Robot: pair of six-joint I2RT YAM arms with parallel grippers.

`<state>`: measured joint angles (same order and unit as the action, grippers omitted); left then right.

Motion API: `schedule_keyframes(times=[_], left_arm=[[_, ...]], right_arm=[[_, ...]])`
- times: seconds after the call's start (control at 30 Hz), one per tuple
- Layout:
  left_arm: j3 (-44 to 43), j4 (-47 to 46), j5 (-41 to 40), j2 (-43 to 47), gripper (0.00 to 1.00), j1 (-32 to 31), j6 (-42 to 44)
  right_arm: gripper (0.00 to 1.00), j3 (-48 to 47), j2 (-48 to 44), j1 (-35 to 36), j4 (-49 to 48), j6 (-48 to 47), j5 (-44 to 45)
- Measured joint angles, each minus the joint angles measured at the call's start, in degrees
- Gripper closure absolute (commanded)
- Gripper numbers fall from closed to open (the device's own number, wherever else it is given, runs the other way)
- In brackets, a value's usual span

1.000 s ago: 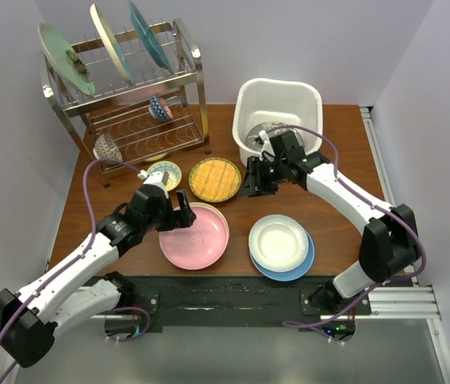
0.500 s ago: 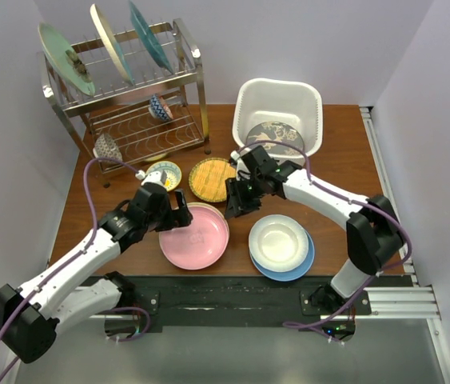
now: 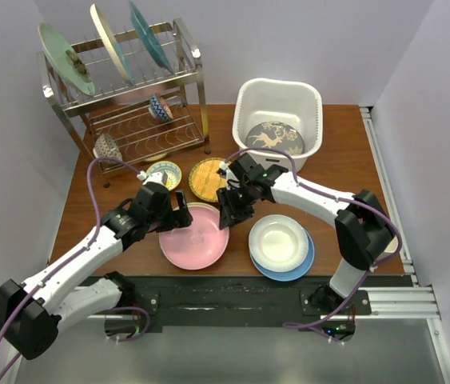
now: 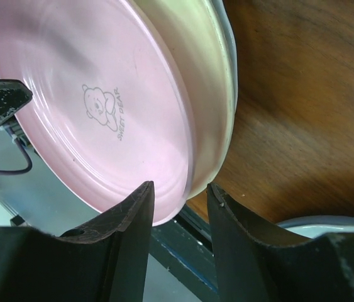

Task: Place the plates into the plastic bin on the countertop
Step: Pick up the plate at the center of the board.

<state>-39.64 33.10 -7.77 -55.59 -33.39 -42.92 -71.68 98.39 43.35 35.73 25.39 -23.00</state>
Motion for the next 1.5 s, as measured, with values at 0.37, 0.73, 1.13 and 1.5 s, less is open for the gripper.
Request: schedule_keyframes(times=[0.37, 0.73, 1.13, 1.5], left_arm=[[0.0, -0.46, 0.11, -0.28, 0.0, 0.0, 0.02], [0.0, -0.68, 0.13, -0.24, 0.0, 0.0, 0.02], [0.02, -1.05, 0.07, 0.61, 0.0, 0.0, 0.07], [0.17, -0.83, 0.07, 2.19, 0.0, 0.0, 0.07]], right_arm=[[0.64, -1.18, 3.52, 0.83, -0.31, -0.04, 0.07], [1.0, -1.27, 3.76, 1.27, -0.48, -0.28, 2.29], [1.0, -1.27, 3.76, 1.27, -0.28, -0.22, 3.1], [1.0, -1.27, 2.86, 1.27, 0.26, -0.33, 5.73]])
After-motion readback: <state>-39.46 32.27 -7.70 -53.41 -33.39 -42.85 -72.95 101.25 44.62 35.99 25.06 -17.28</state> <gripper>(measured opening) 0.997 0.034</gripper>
